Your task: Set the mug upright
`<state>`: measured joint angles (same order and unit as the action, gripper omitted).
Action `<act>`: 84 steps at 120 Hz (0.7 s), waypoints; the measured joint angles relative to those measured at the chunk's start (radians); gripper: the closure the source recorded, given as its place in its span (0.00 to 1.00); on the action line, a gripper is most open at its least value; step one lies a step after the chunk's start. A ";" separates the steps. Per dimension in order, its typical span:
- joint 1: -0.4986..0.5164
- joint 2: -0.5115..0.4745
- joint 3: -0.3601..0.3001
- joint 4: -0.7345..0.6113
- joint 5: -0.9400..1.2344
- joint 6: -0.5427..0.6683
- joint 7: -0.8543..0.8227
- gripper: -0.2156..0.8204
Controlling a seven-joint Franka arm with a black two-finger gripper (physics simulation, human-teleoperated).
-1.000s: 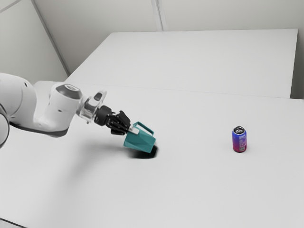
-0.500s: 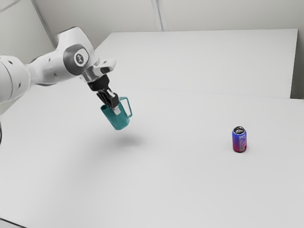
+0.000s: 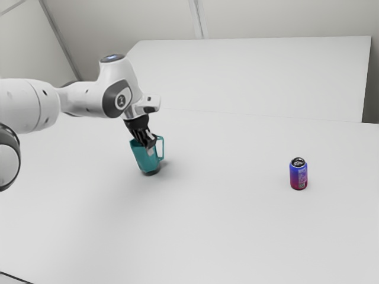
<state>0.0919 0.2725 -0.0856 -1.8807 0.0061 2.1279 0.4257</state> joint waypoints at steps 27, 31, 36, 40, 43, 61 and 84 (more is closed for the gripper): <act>0.000 0.028 0.000 0.000 -0.007 0.022 -0.036 0.92; 0.000 0.028 0.000 0.000 -0.008 0.023 -0.040 0.89; 0.000 0.028 0.000 0.000 -0.010 0.024 -0.044 0.82; 0.000 0.027 0.000 0.000 -0.011 0.025 -0.048 0.75; 0.000 0.026 0.000 0.000 -0.013 0.025 -0.050 0.69; 0.000 -0.015 -0.003 0.000 -0.025 0.017 -0.060 0.45; 0.001 -0.086 0.000 0.055 -0.091 -0.056 -0.068 0.31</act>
<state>0.0934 0.1865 -0.0855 -1.8256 -0.0845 2.0717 0.3580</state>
